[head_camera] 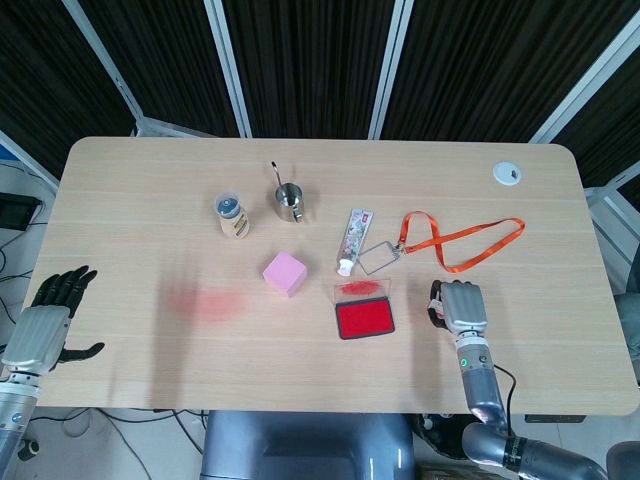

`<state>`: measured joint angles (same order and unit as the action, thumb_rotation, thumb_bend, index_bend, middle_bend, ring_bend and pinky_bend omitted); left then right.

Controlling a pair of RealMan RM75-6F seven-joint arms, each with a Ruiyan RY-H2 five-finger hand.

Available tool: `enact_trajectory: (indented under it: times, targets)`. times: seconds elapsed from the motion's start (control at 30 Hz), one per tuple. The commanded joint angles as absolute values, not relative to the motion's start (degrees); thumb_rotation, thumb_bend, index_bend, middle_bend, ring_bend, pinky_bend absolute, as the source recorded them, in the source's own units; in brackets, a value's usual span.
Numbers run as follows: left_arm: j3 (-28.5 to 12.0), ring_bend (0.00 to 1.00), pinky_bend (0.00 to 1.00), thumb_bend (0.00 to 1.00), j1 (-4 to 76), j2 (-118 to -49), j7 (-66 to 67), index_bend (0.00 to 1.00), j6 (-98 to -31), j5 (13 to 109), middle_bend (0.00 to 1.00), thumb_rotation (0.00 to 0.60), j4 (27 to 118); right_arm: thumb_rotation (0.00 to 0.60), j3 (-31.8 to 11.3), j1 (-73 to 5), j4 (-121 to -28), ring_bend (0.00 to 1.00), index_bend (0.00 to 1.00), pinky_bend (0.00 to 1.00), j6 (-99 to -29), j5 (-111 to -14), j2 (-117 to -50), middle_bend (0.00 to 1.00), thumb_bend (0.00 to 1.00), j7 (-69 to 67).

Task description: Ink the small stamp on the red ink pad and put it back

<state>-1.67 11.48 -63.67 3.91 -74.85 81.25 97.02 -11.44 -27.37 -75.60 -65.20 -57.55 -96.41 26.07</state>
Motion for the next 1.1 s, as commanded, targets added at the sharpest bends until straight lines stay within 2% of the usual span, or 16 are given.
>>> enact_trajectory:
  times: [0.03,0.43,0.6,0.9,1.1]
  targets:
    - [-1.7,0.0,0.0,0.02,11.5,-63.7,3.9,0.0,-74.8,81.3,0.0,0.6,97.0,0.6,-10.2,-26.9,-76.7,0.46,0.77,0.45,-65.8,-61.0,-94.8,0.62,0.75,23.5]
    - [-1.6,0.0,0.0,0.02,11.5,-63.8,4.1,0.0,-74.5,80.7,0.0,0.6,97.5,0.6,-4.5,-26.6,-82.2,0.47,0.8,0.45,-65.5,-78.4,-84.5,0.65,0.75,7.8]
    - [-1.6,0.0,0.0,0.02,11.5,-63.8,4.4,0.0,-74.4,80.4,0.0,0.6,97.7,0.6,-3.1,-26.9,-83.6,0.47,0.81,0.45,-65.6,-82.5,-82.6,0.65,0.75,3.7]
    - [-1.6,0.0,0.0,0.02,11.4,-63.9,4.8,0.0,-74.5,80.1,0.0,0.6,98.0,0.6,-1.6,-27.9,-83.4,0.48,0.82,0.45,-65.1,-86.8,-84.7,0.66,0.75,1.4]
    - [-1.6,0.0,0.0,0.02,11.3,-64.0,4.7,0.0,-74.8,80.4,0.0,0.6,97.9,0.6,-2.9,-29.0,-81.2,0.48,0.82,0.45,-64.3,-86.1,-89.2,0.66,0.75,0.7]
